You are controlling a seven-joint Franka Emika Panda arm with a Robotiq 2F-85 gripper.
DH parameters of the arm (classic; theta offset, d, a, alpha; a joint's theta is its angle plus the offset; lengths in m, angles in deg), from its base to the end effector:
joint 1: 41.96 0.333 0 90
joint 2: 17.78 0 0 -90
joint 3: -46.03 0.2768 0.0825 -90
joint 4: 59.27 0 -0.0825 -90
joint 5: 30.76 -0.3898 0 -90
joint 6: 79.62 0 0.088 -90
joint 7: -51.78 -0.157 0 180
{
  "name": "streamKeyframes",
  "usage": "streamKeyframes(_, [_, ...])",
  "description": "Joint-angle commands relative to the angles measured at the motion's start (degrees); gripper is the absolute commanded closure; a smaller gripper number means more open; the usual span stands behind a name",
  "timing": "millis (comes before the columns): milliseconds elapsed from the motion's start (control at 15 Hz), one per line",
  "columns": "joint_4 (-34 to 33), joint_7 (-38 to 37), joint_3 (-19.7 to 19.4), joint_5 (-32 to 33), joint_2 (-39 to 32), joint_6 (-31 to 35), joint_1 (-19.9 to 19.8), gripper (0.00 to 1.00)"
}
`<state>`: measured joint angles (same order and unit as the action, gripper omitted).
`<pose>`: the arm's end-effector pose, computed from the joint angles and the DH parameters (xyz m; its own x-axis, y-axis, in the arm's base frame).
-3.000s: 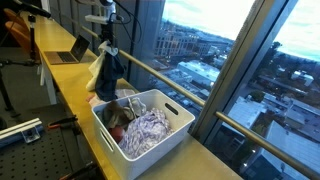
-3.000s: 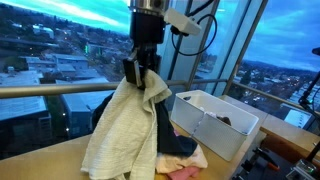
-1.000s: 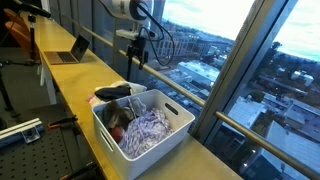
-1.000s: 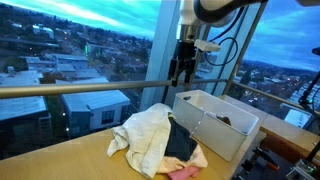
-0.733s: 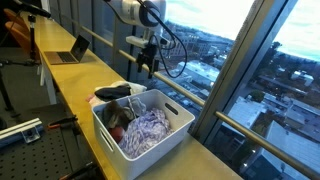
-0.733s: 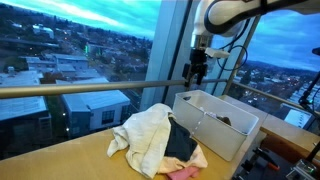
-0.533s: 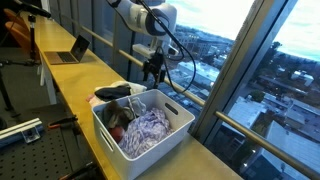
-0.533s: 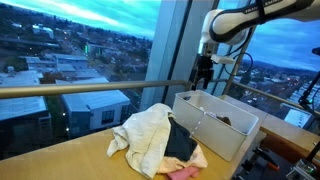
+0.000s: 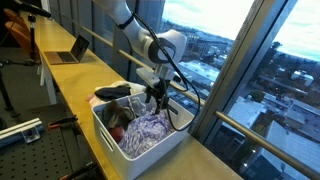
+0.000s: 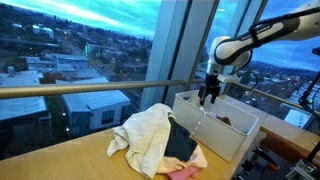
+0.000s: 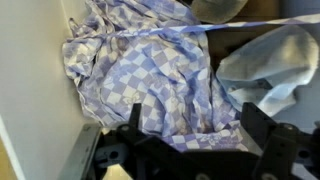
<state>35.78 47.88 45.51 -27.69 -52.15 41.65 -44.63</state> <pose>0.6416 -0.0404 0.1634 0.9858 -0.0943 -0.1390 -0.0873 -0.9946 0.0561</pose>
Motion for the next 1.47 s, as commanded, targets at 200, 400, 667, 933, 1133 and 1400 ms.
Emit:
streamKeyframes(200, [0.0,3.8,-0.5,0.4,-6.4,7.0,0.3,0.0])
streamKeyframes(400, [0.5,6.0,-0.7,0.9,-9.0,9.4,-0.2,0.0])
streamKeyframes(667, [0.7,7.0,-1.2,1.0,-13.2,12.3,0.0,0.0])
streamKeyframes(933, [1.1,7.0,-0.4,-1.0,-15.0,13.1,-1.0,0.08])
streamKeyframes(1133, [2.8,7.1,0.0,-2.5,-12.5,12.4,-1.9,0.41])
streamKeyframes(1400, [6.1,7.1,0.6,-5.3,-6.9,11.8,-3.1,0.72])
